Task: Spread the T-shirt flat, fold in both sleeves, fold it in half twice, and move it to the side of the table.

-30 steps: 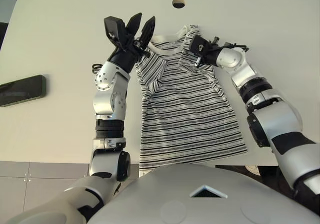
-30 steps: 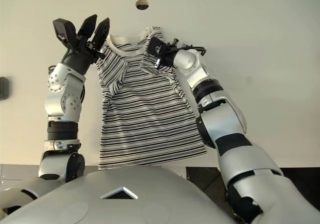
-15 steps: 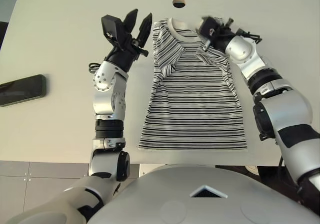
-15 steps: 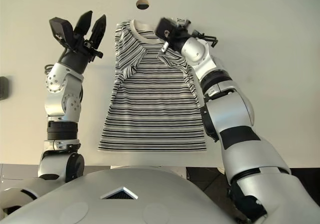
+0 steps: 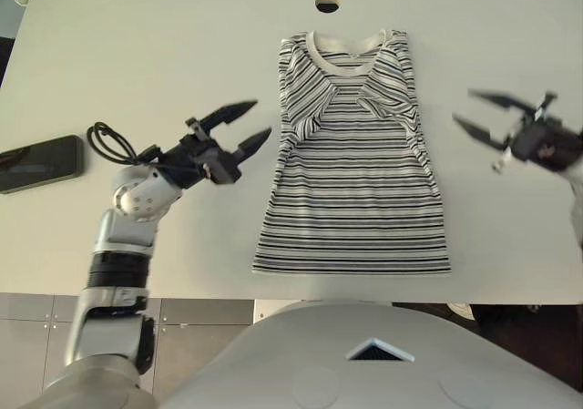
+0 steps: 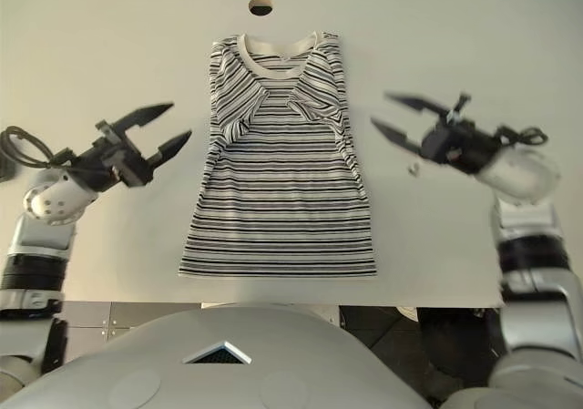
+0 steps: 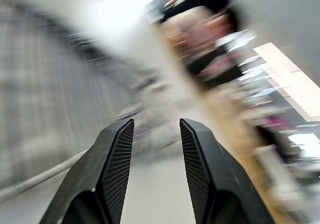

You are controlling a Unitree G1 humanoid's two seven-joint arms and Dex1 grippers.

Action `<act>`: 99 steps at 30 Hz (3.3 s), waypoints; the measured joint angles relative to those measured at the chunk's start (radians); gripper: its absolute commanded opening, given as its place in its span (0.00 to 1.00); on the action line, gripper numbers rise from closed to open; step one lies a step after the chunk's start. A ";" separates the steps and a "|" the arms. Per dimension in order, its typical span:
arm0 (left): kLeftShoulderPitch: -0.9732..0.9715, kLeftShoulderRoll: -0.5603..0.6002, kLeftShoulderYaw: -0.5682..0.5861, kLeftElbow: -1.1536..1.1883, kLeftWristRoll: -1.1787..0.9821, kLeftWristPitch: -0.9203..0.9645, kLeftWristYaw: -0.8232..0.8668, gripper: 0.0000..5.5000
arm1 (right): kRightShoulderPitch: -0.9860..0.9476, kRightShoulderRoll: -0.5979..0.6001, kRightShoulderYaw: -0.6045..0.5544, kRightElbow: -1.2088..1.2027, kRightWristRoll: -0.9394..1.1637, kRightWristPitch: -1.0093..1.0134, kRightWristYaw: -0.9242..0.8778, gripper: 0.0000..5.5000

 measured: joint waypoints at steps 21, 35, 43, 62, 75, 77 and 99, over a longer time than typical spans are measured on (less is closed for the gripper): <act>0.169 0.266 -0.124 -0.120 0.233 -0.165 -0.010 0.53 | 0.173 -0.079 0.028 -0.072 -0.412 -0.123 -0.034 0.44; 0.187 0.284 -0.241 -0.223 0.163 -0.050 -0.033 0.35 | 0.171 -0.019 0.126 -0.156 -0.412 -0.129 -0.079 0.40; 0.159 0.279 -0.288 -0.186 0.156 -0.054 -0.034 0.12 | 0.191 -0.025 0.158 -0.169 -0.398 -0.109 -0.071 0.12; 0.138 0.309 -0.414 -0.248 -0.309 0.322 -0.314 0.02 | 0.257 -0.083 0.203 -0.282 -0.027 0.245 0.127 0.02; 0.261 0.443 -0.195 -0.588 -1.049 0.947 -0.689 0.02 | 0.376 -0.159 -0.048 -0.454 0.384 0.659 0.444 0.02; 0.261 0.418 -0.151 -0.624 -1.114 0.997 -0.689 0.02 | 0.379 -0.149 -0.090 -0.455 0.403 0.684 0.471 0.02; -0.293 -0.190 -0.038 0.215 -0.523 0.803 -0.247 0.02 | -0.331 0.460 -0.138 0.205 -0.108 0.498 0.050 0.02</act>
